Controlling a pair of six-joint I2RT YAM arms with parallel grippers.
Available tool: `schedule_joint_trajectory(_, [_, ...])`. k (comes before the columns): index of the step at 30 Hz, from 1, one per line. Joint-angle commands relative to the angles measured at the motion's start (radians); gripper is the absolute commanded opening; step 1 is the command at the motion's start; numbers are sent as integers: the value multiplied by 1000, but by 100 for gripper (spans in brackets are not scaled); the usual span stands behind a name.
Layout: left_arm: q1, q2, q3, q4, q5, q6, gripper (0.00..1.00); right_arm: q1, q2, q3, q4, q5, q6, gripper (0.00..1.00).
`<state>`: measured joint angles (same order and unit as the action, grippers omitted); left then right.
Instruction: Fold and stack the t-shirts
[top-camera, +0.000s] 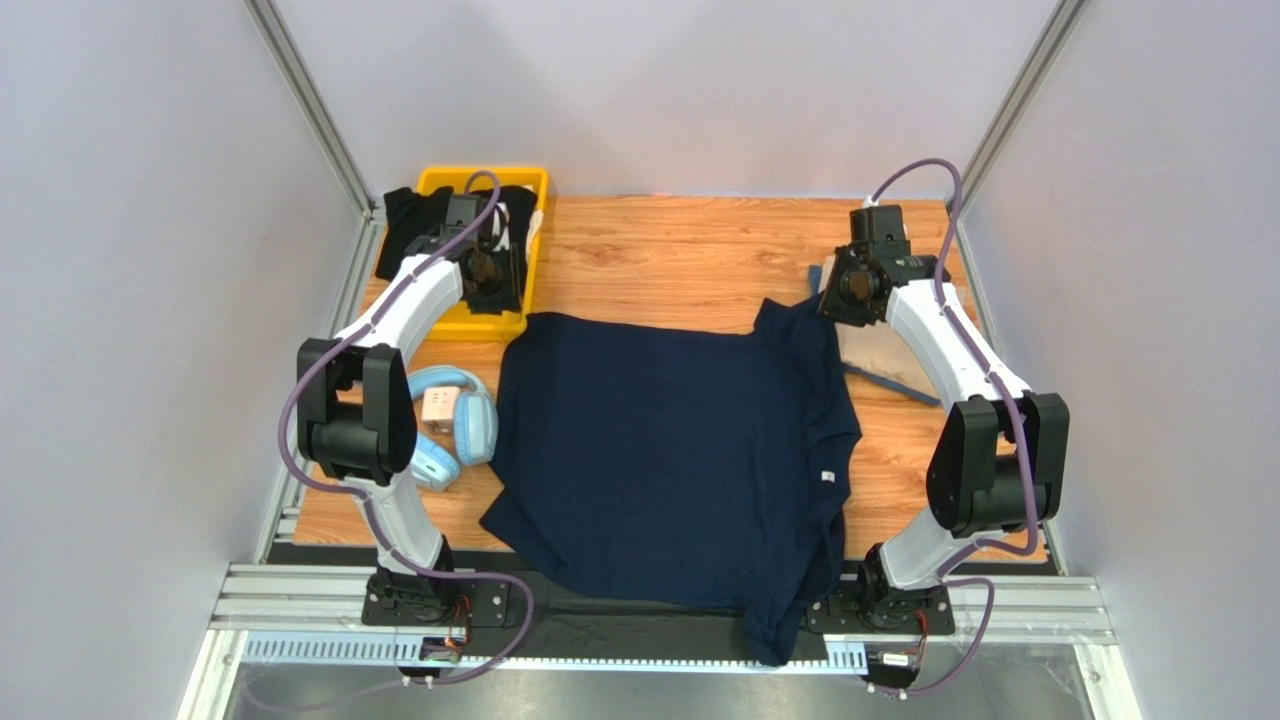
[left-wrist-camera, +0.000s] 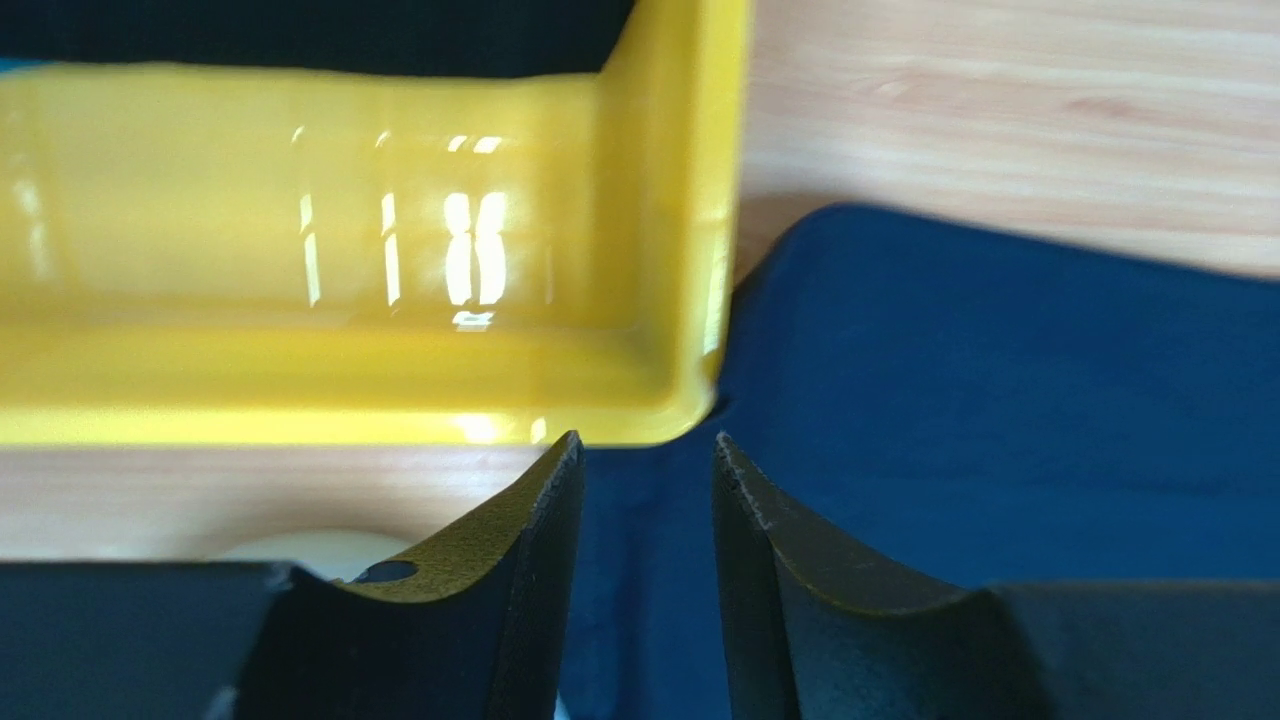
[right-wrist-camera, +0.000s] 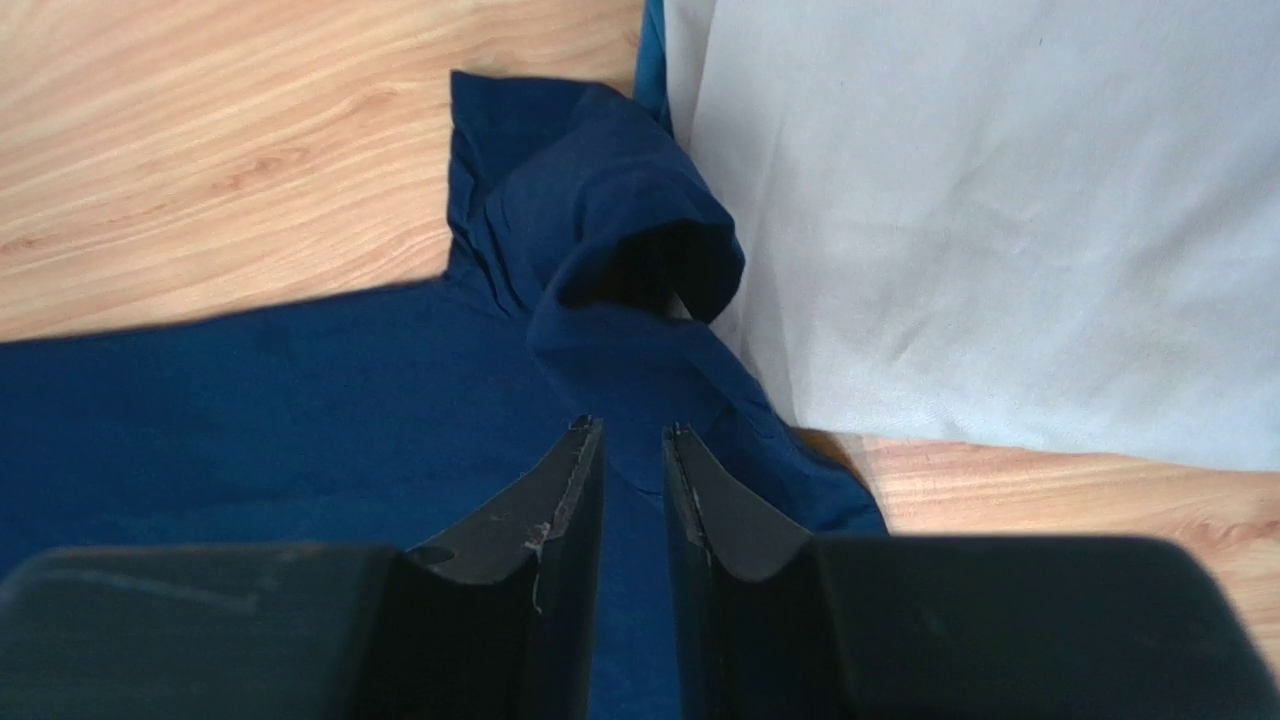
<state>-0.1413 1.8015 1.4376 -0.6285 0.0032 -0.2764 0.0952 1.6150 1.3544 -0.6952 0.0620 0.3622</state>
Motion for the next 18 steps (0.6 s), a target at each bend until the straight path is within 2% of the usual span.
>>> schedule_joint_trajectory(1, [6,50,147,20,87,-21,42,1,-49,-40,39,-8,32,25])
schedule_joint_trajectory(2, [6,74,173,1,90,-21,40,3,-47,-44,39,-16,40,25])
schedule_joint_trajectory(3, [6,114,196,-17,104,-20,31,3,-49,-49,42,-24,52,25])
schedule_joint_trajectory(6, [2,157,215,-14,127,-21,24,3,-63,-69,52,-44,64,25])
schedule_joint_trajectory(13, [-18,254,237,38,166,-34,24,1,-75,-112,68,-48,66,25])
schedule_joint_trajectory(16, [-38,298,276,24,132,-21,15,0,-64,-126,66,-82,67,25])
schedule_joint_trajectory(18, [-47,324,294,21,103,-20,4,0,-61,-135,69,-83,69,25])
